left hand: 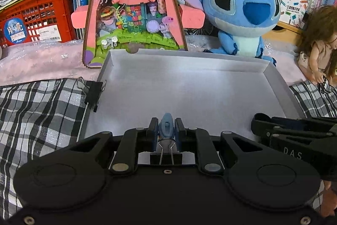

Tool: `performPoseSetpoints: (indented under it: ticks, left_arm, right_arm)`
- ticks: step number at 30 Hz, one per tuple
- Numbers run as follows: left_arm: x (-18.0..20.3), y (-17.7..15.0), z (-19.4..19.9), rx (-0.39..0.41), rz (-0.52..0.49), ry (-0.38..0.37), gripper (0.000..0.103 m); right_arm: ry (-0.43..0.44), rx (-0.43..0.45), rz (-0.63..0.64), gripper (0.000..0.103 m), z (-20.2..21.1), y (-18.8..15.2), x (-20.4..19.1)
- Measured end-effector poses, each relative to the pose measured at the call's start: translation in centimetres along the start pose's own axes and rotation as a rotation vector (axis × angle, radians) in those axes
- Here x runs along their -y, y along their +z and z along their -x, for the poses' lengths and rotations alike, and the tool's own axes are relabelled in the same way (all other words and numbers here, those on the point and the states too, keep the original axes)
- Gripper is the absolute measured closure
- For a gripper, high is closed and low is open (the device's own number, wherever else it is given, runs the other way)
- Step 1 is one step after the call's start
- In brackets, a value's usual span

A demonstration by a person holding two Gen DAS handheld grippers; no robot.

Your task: Organize rigid objects

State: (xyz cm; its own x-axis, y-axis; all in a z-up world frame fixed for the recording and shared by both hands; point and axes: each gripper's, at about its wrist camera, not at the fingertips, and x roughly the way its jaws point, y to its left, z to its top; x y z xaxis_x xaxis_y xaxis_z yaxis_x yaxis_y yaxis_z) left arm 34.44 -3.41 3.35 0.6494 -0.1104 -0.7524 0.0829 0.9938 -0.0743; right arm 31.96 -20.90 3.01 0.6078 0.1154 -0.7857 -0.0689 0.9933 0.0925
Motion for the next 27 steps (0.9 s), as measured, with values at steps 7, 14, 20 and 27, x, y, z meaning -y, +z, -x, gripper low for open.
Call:
performPoseSetpoints:
  ticks: [7, 14, 20, 27]
  left_arm:
    - [-0.2, -0.4, -0.4, -0.012, 0.008, 0.004, 0.088]
    - [-0.1, -0.7, -0.5, -0.003, -0.001, 0.009, 0.088]
    - [0.0, -0.8, -0.4, 0.002, -0.003, 0.016, 0.087]
    - [-0.1, -0.7, 1.3, 0.043, -0.005, 0.027, 0.073]
  right_arm:
    - [-0.005, -0.013, 0.02, 0.066, -0.2, -0.2, -0.3]
    - [0.001, -0.015, 0.024, 0.065, -0.2, -0.2, -0.4]
    - [-0.004, -0.014, 0.028, 0.062, -0.2, -0.2, -0.5]
    - [0.013, 0.036, -0.007, 0.045, 1.3, -0.2, 0.0]
